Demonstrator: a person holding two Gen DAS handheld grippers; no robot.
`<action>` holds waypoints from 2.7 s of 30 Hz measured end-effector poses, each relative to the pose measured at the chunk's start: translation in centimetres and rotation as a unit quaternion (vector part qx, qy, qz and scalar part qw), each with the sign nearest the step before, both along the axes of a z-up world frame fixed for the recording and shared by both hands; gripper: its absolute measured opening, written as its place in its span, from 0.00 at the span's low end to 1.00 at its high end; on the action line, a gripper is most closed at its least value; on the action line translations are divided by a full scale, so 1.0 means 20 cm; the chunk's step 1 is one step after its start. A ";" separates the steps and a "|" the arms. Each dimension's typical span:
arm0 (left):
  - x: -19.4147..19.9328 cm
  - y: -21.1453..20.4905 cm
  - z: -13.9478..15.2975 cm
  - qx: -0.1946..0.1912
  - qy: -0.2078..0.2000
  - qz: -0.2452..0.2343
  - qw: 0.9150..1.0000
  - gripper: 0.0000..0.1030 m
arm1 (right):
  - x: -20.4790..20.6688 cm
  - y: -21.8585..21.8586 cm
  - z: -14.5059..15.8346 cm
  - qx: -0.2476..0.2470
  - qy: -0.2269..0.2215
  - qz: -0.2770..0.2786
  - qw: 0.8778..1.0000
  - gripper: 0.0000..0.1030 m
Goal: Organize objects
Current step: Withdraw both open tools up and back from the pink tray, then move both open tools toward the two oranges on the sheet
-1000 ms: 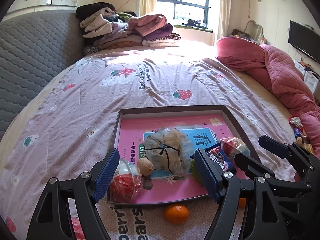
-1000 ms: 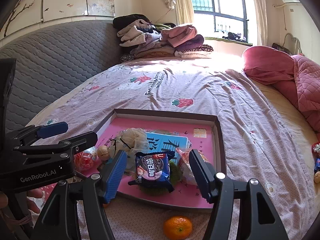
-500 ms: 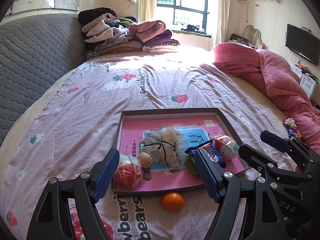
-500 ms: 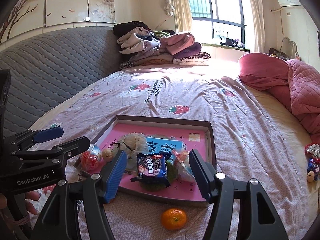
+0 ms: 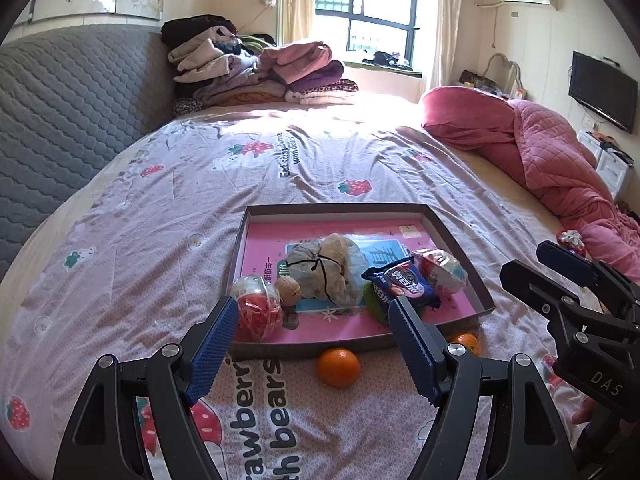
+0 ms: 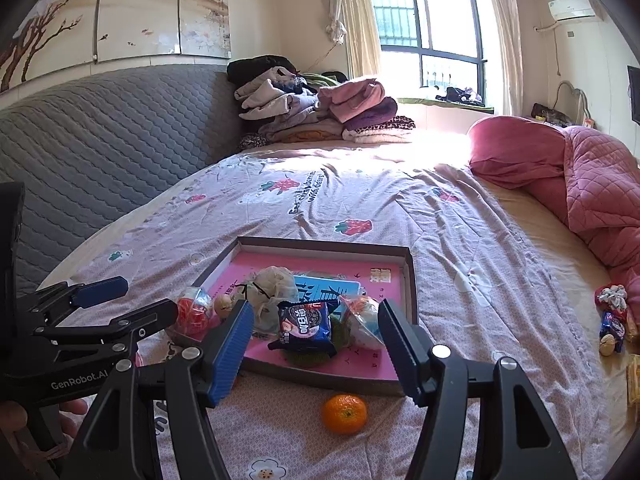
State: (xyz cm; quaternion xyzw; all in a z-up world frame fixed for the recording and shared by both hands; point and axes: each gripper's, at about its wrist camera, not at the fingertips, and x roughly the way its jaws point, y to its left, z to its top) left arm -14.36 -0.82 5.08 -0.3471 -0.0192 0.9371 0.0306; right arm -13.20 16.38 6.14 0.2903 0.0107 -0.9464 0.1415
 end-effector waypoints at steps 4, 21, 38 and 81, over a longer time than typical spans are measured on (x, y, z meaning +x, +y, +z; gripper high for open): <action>0.05 0.02 0.02 -0.005 0.009 -0.002 1.000 0.76 | 0.05 0.02 -0.01 -0.001 0.000 -0.003 1.000 0.62; 0.19 0.03 -0.04 0.002 -0.001 -0.008 1.000 0.76 | 0.18 0.08 -0.12 0.003 -0.023 -0.012 1.000 0.62; 0.27 0.05 -0.22 -0.008 -0.038 -0.018 0.999 0.76 | 0.26 0.07 -0.25 0.021 -0.053 -0.012 0.998 0.62; 0.19 0.08 -0.47 -0.001 -0.105 -0.028 0.994 0.76 | 0.17 0.05 -0.50 0.038 -0.119 -0.025 0.992 0.62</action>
